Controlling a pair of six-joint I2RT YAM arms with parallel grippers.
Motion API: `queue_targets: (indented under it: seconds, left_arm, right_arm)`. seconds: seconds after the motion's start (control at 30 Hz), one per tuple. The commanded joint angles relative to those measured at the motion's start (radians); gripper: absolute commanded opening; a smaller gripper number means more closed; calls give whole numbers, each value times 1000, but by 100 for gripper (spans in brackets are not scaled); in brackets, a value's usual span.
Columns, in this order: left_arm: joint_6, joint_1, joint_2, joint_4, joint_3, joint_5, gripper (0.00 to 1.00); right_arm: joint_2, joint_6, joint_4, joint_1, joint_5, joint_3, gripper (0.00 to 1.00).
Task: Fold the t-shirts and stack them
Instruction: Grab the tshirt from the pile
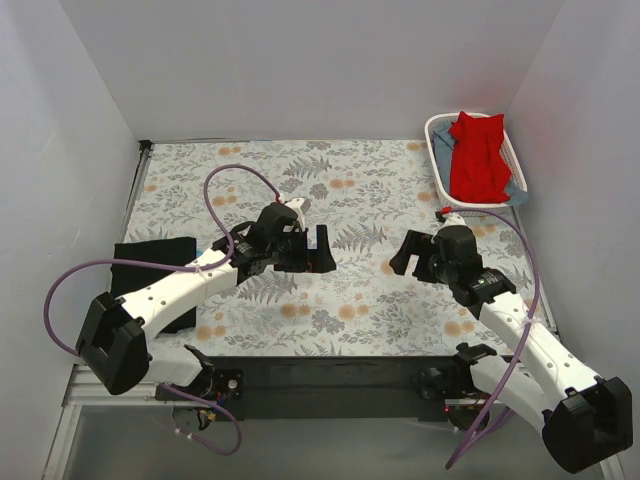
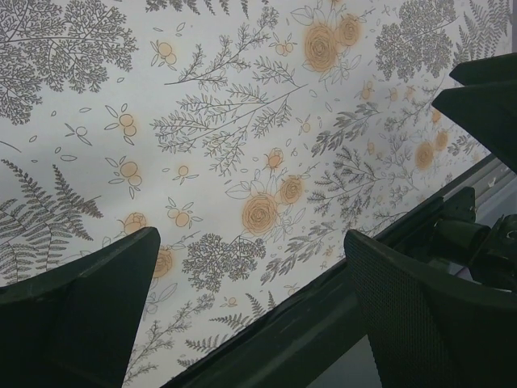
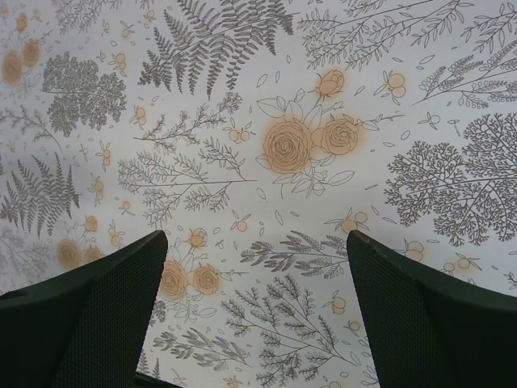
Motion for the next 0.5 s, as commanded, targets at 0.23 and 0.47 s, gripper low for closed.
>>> queue_targets:
  seconds: [0.23, 0.47]
  left_arm:
    - [-13, 10, -31, -11, 6, 5, 98]
    - [-5, 20, -62, 0, -31, -6, 98]
  right_arm:
    - [125, 43, 81, 2, 12, 169, 98]
    - [689, -80, 70, -154, -42, 749, 96]
